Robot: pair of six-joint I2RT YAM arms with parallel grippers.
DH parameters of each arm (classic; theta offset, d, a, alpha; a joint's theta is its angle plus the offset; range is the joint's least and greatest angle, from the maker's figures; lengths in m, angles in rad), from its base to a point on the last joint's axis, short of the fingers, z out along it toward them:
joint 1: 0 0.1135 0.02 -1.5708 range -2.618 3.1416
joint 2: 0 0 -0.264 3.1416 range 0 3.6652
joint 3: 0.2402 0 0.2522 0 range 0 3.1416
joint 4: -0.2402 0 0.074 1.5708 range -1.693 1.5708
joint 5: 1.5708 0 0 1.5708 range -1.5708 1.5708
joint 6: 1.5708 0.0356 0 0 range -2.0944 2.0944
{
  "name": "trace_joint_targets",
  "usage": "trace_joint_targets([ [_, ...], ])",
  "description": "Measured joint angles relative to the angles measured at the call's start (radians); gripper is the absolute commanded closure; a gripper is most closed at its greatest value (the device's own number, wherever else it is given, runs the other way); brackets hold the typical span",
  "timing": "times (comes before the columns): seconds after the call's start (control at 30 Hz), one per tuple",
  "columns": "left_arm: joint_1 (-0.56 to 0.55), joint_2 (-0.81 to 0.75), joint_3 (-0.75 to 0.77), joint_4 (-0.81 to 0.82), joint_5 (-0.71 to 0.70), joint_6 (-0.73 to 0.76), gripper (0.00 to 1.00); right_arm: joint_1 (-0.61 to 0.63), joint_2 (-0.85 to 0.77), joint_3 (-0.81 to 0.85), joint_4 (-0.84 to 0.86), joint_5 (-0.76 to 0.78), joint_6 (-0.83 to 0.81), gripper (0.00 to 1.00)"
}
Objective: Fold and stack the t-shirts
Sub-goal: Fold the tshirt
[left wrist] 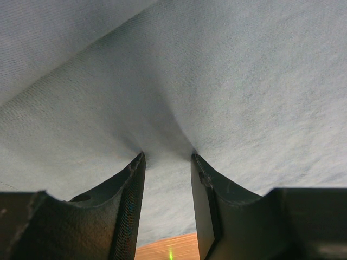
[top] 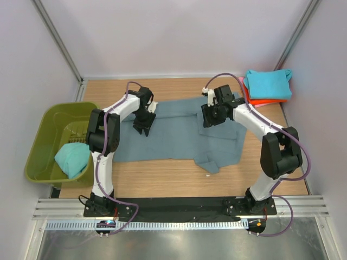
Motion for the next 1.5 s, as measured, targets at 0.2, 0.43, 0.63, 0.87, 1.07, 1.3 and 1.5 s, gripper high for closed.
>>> trace_joint_targets([
  [0.2,0.0,0.0,0.005,-0.005,-0.002,0.0,0.6,-0.111,0.019,0.035,0.022,0.04,0.006,0.53],
  [0.43,0.0,0.017,0.071,-0.018,-0.04,0.03,0.5,-0.229,0.18,0.165,0.08,0.086,-0.022,0.53],
  [0.63,0.021,0.016,0.146,-0.003,-0.169,0.082,0.48,-0.24,0.333,0.253,0.085,0.096,-0.04,0.52],
  [0.87,0.113,0.066,0.329,-0.008,-0.308,0.126,0.48,-0.25,0.465,0.381,0.086,0.097,-0.052,0.52],
  [1.07,0.159,0.107,0.349,0.002,-0.397,0.143,0.53,-0.269,0.515,0.435,0.085,0.097,-0.054,0.52],
  [1.3,0.158,0.133,0.326,-0.004,-0.411,0.151,0.67,-0.282,0.54,0.469,0.082,0.096,-0.053,0.52],
  [1.5,0.161,0.159,0.335,-0.013,-0.403,0.15,0.65,-0.282,0.544,0.474,0.082,0.097,-0.054,0.52],
])
